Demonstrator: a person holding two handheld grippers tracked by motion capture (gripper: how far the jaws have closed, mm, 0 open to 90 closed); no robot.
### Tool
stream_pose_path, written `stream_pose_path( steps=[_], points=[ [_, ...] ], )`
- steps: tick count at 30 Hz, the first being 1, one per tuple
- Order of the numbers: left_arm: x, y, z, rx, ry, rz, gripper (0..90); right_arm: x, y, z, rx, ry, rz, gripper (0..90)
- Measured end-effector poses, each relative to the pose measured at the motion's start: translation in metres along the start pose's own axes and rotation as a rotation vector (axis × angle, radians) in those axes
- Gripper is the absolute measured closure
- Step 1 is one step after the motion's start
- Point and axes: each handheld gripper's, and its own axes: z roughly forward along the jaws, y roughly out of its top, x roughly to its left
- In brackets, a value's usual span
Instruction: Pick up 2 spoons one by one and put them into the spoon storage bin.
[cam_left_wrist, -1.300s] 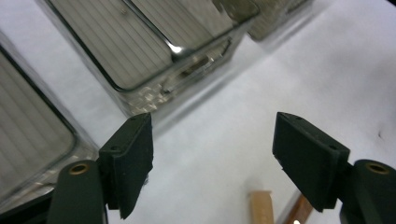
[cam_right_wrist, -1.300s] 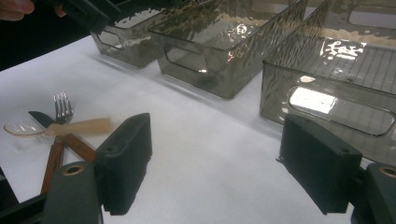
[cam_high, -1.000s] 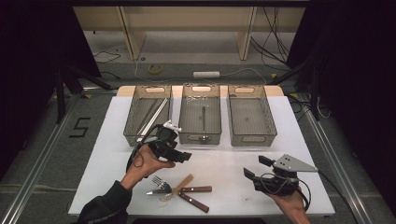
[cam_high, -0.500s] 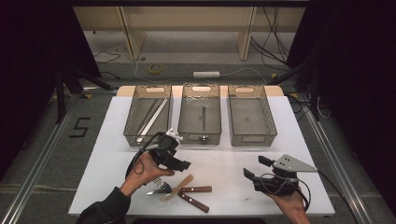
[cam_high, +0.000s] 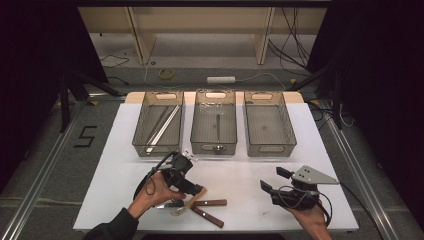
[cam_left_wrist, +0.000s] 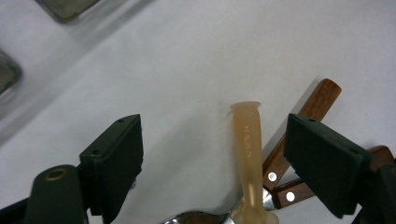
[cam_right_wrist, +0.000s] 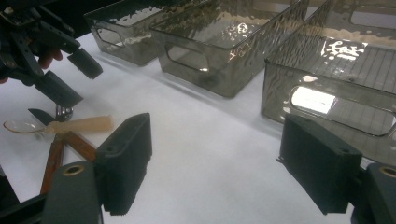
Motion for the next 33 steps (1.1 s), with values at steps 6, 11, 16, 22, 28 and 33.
stream_pose_path(
  steps=[6, 11, 16, 22, 28, 33],
  points=[
    [-0.006, -0.002, 0.009, 0.033, -0.004, 0.011, 19.8, 0.0, 0.0, 0.0, 0.001, 0.0, 0.0, 26.1],
    [-0.008, -0.003, 0.013, 0.044, -0.017, 0.025, 28.6, 0.0, 0.0, 0.0, 0.001, 0.0, 0.0, 26.2],
    [-0.011, -0.004, 0.018, 0.055, -0.013, 0.038, 38.6, -0.001, 0.0, 0.0, 0.003, 0.001, -0.002, 26.2],
    [-0.014, -0.004, 0.023, 0.062, -0.024, 0.054, 49.2, -0.001, 0.0, 0.001, 0.003, 0.0, -0.003, 26.1],
    [-0.015, -0.005, 0.027, 0.077, -0.032, 0.061, 57.7, -0.001, 0.0, 0.001, 0.005, 0.001, -0.002, 26.2],
    [-0.016, -0.006, 0.029, 0.085, -0.035, 0.065, 62.5, -0.001, 0.0, 0.0, 0.004, 0.0, -0.003, 26.2]
  ],
)
